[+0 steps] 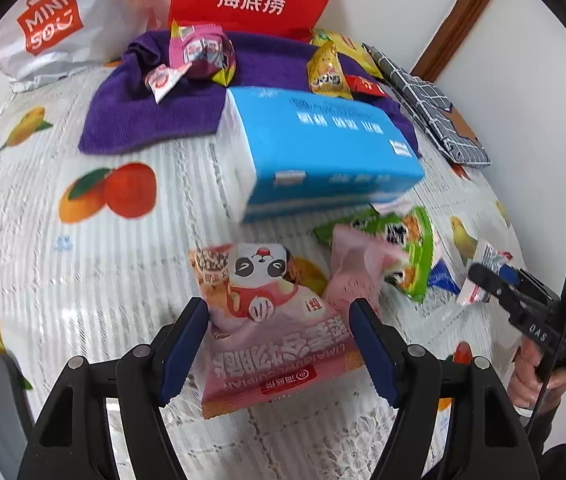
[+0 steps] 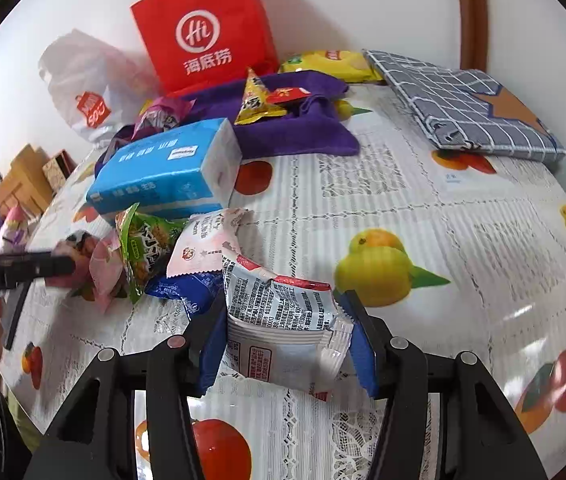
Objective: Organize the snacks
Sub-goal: 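Grasp the white biscuit packet with the right tool while the left tool grasps the pink panda bag, then carry the white biscuit packet and pink panda bag over the purple towel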
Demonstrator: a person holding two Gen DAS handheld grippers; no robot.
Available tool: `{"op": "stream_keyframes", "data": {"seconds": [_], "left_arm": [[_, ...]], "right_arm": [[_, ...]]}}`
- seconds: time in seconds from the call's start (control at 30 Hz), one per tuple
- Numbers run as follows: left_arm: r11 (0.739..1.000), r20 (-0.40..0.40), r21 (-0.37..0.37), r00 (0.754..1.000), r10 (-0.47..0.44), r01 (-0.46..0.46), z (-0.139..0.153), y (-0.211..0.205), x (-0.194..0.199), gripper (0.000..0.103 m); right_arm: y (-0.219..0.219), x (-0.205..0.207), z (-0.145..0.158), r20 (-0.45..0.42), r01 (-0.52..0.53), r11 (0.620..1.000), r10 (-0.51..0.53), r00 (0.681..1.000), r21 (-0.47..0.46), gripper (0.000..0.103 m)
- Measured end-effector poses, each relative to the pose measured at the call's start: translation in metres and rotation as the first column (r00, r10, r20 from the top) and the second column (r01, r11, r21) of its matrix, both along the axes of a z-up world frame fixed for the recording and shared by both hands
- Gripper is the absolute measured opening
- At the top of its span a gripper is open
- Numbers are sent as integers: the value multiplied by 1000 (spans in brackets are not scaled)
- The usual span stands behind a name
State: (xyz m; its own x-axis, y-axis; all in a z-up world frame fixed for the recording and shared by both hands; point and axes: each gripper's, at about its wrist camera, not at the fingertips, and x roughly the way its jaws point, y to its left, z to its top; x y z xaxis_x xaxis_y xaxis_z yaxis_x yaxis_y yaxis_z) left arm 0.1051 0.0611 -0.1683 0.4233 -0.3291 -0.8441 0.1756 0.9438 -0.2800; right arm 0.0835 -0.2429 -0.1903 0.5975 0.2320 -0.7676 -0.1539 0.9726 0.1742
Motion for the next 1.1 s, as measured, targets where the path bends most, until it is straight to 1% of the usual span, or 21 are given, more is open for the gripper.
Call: {"op": "stream_keyframes", "data": {"seconds": [0.07, 0.13, 0.33, 0.37, 0.4, 0.43, 0.47, 0.5, 0.6, 0.7, 0.83, 0.87, 0.93, 1.03, 1.1], "left_arm": [[1000, 9, 27, 1000, 14, -14, -2, -2, -2, 71], [995, 30, 87, 999, 37, -40, -4, -8, -2, 71], [983, 55, 166, 996, 74, -83, -15, -17, 9, 70], [981, 59, 172, 995, 79, -88, -16, -17, 11, 68], [979, 69, 179, 994, 83, -94, -17, -17, 11, 63], [977, 94, 189, 992, 85, -102, -17, -17, 9, 59], [975, 108, 195, 991, 84, -104, -16, -17, 9, 57], [975, 116, 196, 990, 84, -106, -17, -18, 10, 53], [971, 163, 203, 983, 90, -123, -16, -16, 6, 49], [965, 200, 214, 974, 108, -151, -17, -12, 0, 49], [966, 225, 168, 962, 158, -197, -18, -5, -3, 50], [966, 231, 158, 959, 167, -206, -19, -3, -4, 50], [964, 248, 155, 953, 175, -217, -21, -2, -5, 51], [961, 248, 158, 951, 182, -226, -21, -2, -6, 50], [961, 246, 159, 952, 184, -227, -21, -2, -5, 51]], "right_arm": [[-3, 0, -1, -2, 14, 1000, -14, 1000, 25, 54], [-5, 0, -1, -4, 24, 999, -24, 1000, 36, 54], [-4, 1, -5, -8, 24, 999, -24, 1000, 21, 54], [-4, 2, -6, -7, 24, 1000, -24, 1000, 15, 55], [-4, 3, -6, -6, 24, 1000, -24, 1000, 11, 55], [-3, 4, -7, -5, 25, 1000, -25, 1000, 8, 55], [-3, 5, -8, -3, 27, 1000, -27, 1000, 5, 55], [-3, 6, -10, 0, 30, 1000, -30, 1000, -1, 55], [-1, 11, -14, 7, 42, 999, -42, 999, -34, 56], [3, 17, -18, 20, 45, 997, -44, 999, -55, 57], [4, 21, -21, 44, 47, 996, -43, 998, -74, 59], [5, 21, -21, 47, 43, 996, -39, 998, -75, 60], [3, 20, -21, 48, 44, 996, -40, 998, -74, 61], [2, 20, -21, 48, 43, 996, -40, 998, -74, 62], [4, 18, -21, 49, 43, 995, -39, 998, -85, 65]]}}
